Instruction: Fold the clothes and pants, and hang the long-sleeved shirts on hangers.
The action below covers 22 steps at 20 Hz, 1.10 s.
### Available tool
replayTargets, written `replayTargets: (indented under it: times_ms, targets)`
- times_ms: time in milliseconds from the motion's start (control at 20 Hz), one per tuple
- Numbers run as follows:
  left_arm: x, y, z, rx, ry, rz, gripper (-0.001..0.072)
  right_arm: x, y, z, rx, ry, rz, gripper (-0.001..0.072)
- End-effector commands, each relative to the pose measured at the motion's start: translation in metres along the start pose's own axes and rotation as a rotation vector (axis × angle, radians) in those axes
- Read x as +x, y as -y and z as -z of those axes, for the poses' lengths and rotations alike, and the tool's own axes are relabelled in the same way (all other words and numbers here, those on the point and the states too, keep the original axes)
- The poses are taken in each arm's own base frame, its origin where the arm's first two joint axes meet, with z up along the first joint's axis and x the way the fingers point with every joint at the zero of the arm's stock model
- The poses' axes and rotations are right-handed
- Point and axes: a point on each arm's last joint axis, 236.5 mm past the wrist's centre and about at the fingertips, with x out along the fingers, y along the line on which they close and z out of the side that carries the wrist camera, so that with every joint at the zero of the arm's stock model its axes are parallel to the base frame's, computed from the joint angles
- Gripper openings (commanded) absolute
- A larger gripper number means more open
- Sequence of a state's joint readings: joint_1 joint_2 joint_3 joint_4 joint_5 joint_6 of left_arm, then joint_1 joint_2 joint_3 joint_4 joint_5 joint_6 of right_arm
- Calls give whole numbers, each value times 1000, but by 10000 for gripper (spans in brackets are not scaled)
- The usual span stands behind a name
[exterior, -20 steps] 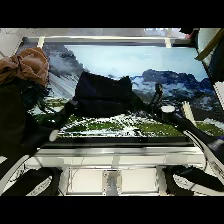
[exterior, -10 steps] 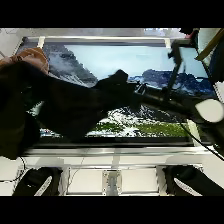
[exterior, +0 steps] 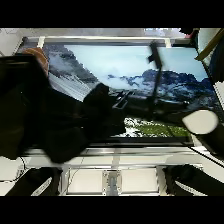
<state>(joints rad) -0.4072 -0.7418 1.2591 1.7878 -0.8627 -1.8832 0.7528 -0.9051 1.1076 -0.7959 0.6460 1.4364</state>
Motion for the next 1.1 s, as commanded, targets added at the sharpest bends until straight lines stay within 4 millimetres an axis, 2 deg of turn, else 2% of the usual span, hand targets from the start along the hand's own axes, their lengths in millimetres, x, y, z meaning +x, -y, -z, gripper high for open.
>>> replayTargets:
  times_ms: [0, 100, 250, 350, 500, 600, 650, 700, 750, 800, 950, 1000, 1050]
  targets:
    - [82, -7, 64, 99, -234, -75, 24, 21, 88, 50, 106, -106, 207, 34]
    - [123, -17, 104, 110, -346, -108, 24, 25, 139, 69, 170, -121, 301, 34]
    - [164, -25, 143, 115, -433, -128, 24, 28, 200, 64, 225, -68, 413, 34]
    - [177, -24, 159, 117, -463, -124, 24, 30, 235, 64, 254, -43, 474, 34]
    - [186, -27, 170, 119, -484, -130, 25, 28, 278, 78, 311, -68, 546, 35]
    - [191, -28, 168, 117, -465, -127, 25, 26, 299, 81, 335, -61, 581, 36]
    - [195, -26, 165, 116, -448, -120, 25, 25, 307, 79, 339, -45, 595, 95]
    - [198, -25, 163, 116, -433, -114, 25, 25, 313, 74, 336, -19, 604, 227]
    - [200, -23, 161, 114, -422, -110, 25, 25, 315, 69, 339, 7, 607, 312]
    - [201, -23, 161, 99, -418, -112, 25, 24, 316, 65, 338, 27, 608, 349]
    - [201, -23, 161, 83, -418, -115, 29, 25, 315, 61, 334, 35, 606, 362]
    - [201, -23, 161, 84, -416, -115, 135, 25, 314, 59, 333, 38, 603, 414]
    - [200, -23, 160, 83, -414, -115, 456, 25, 312, 56, 330, 43, 600, 507]
